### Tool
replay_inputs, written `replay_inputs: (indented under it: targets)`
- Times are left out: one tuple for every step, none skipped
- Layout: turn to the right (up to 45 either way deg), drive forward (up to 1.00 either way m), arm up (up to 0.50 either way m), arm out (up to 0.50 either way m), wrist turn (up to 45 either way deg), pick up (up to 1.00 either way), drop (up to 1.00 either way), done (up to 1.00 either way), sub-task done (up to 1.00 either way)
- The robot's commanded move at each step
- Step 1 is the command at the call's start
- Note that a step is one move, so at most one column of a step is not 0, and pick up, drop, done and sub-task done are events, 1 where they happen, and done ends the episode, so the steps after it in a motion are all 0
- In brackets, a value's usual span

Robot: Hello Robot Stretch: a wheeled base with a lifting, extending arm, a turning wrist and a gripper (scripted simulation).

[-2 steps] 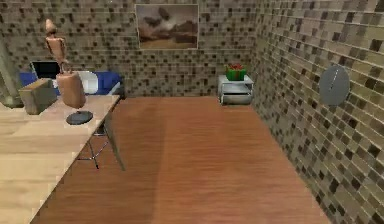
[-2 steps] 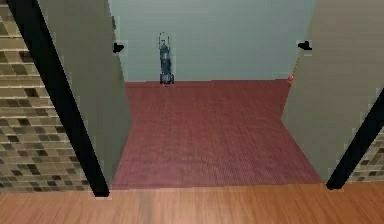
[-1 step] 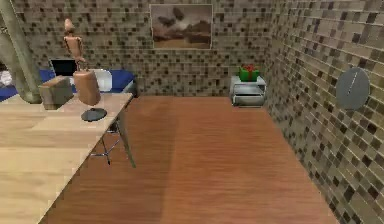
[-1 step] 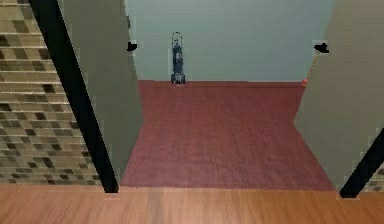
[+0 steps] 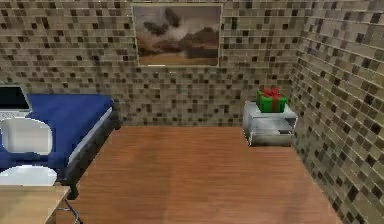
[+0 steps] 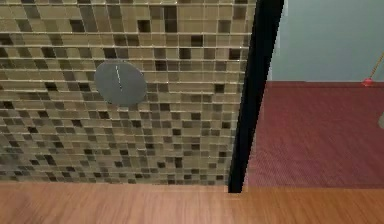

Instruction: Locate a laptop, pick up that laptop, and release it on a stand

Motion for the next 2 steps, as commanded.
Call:
replay_inputs:
  targets:
    - [0.0,0.85,0.0,0.0,0.0,0.0,0.0,0.0,0.0]
    - [-39.0,0.0,0.0,0.0,0.0,0.0,0.0,0.0,0.0]
